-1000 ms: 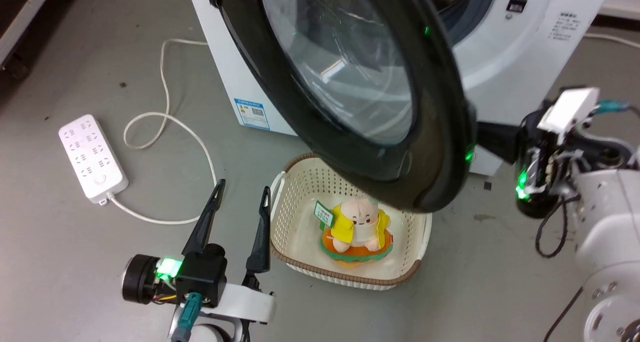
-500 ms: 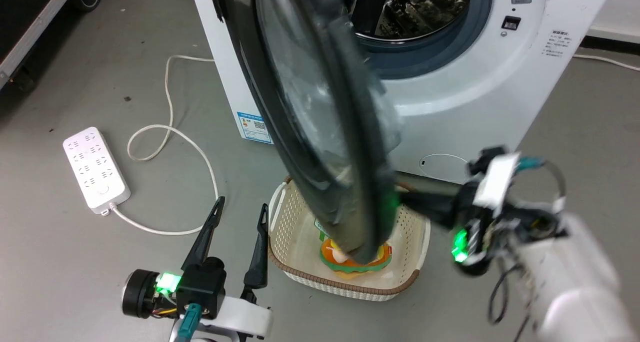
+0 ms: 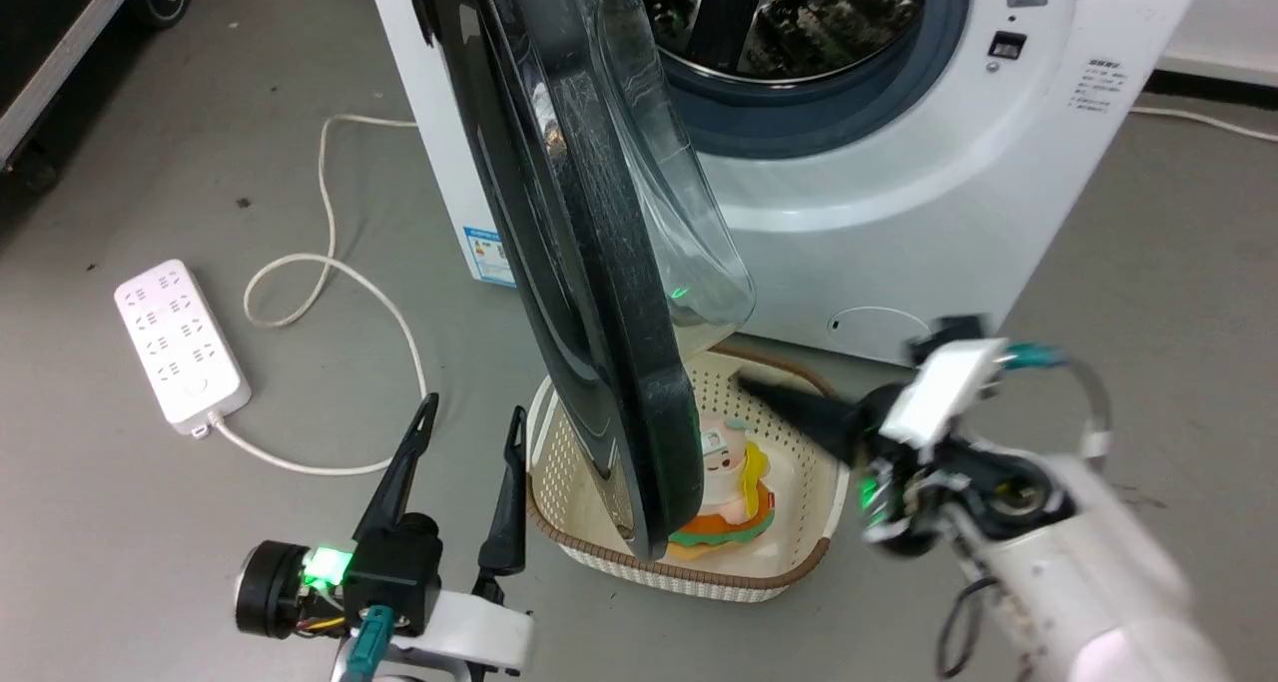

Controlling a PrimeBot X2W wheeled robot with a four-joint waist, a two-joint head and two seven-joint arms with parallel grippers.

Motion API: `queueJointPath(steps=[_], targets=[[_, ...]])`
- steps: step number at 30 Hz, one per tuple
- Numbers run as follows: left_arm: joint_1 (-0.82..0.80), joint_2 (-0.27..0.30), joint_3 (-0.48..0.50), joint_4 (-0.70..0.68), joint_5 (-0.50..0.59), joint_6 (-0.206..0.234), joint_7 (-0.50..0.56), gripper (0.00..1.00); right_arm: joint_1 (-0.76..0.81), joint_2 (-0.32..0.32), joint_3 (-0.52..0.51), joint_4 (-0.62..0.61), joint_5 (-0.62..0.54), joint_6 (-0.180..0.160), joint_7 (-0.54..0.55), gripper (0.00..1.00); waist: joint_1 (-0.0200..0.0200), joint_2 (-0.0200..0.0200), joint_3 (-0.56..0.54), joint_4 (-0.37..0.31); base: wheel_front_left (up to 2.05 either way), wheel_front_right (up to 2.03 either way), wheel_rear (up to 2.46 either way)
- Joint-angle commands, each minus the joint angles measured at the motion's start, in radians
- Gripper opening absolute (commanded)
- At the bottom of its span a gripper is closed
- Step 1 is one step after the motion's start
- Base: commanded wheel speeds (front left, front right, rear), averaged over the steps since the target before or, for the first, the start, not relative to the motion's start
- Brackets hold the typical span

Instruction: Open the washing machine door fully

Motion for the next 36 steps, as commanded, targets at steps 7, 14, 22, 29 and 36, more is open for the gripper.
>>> queueJointPath(steps=[7, 14, 22, 29, 36], targets=[[0.025, 0.010, 0.035, 0.001, -0.016, 0.011, -0.005, 1.00, 0.005, -0.191, -0.008, -0.203, -0.284, 0.002, -0.371, 1.00, 0.0000, 0.0000, -0.046, -0.039, 0.00, 0.00, 0.00], [0.062, 0.021, 0.075, 0.006, -0.038, 0.013, -0.005, 1.00, 0.126, -0.356, 0.028, -0.379, -0.761, 0.002, -0.772, 1.00, 0.0000, 0.0000, -0.105, -0.101, 0.00, 0.00, 0.00], [0.116, 0.035, 0.117, 0.011, -0.075, -0.006, -0.005, 1.00, 0.387, -0.264, -0.234, -0.503, -1.249, 0.002, -0.905, 1.00, 0.0000, 0.0000, -0.148, -0.165, 0.00, 0.00, 0.00], [0.129, 0.045, 0.117, 0.007, -0.076, -0.029, -0.005, 1.00, 0.651, -0.051, -0.400, -0.736, -1.529, 0.002, -0.899, 1.00, 0.0000, 0.0000, -0.148, -0.186, 0.00, 0.00, 0.00], [0.128, 0.043, 0.102, 0.017, -0.067, -0.041, -0.005, 1.00, 0.774, 0.012, -0.410, -0.778, -1.578, 0.002, -0.865, 1.00, 0.0000, 0.0000, -0.139, -0.191, 0.00, 0.00, 0.00]])
